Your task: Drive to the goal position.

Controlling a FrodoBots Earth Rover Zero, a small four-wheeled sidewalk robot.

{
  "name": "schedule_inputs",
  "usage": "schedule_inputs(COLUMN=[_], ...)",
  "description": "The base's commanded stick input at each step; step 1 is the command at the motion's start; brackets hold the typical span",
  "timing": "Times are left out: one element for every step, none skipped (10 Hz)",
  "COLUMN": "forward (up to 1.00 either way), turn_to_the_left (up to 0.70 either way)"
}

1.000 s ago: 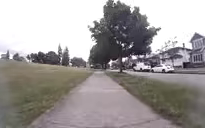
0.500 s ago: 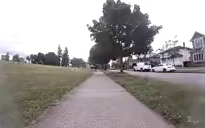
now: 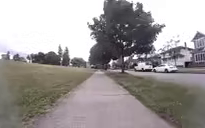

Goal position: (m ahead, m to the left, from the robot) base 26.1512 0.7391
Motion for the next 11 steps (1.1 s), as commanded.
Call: schedule_inputs(forward=[0.70,0.70,0.70,0.70,0.70,0.70,0.70,0.70,0.70,0.70,0.70], turn_to_the_left=[0.00,0.00,0.00,0.00,0.00,0.00,0.00,0.00,0.00,0.00,0.00])
